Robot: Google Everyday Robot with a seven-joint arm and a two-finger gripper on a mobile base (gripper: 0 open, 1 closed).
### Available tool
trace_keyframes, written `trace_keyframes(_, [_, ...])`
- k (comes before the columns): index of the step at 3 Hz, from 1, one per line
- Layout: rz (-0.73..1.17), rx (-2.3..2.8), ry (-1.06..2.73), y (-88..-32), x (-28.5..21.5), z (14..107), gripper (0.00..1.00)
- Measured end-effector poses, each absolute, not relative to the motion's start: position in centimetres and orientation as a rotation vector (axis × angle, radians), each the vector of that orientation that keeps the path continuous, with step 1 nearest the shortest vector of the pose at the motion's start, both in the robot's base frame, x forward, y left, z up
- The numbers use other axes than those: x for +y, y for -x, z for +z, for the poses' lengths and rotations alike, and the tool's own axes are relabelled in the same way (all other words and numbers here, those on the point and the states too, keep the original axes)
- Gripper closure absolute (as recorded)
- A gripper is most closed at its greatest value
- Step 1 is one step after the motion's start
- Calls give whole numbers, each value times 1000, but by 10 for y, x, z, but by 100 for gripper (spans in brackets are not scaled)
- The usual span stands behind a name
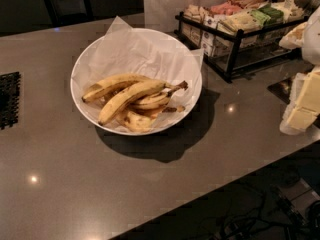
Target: Pick banana from white bowl
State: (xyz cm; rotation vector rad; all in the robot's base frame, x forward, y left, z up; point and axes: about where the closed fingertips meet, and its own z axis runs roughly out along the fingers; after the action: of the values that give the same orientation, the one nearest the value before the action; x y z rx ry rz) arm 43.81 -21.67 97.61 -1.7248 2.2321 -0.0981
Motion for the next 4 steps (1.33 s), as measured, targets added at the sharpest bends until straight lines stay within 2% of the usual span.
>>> trace_keyframes(2, [-42,2198,1761,-440,-212,974,0])
trace_keyframes(4, [391,1846,2116,-435,-127,954,0])
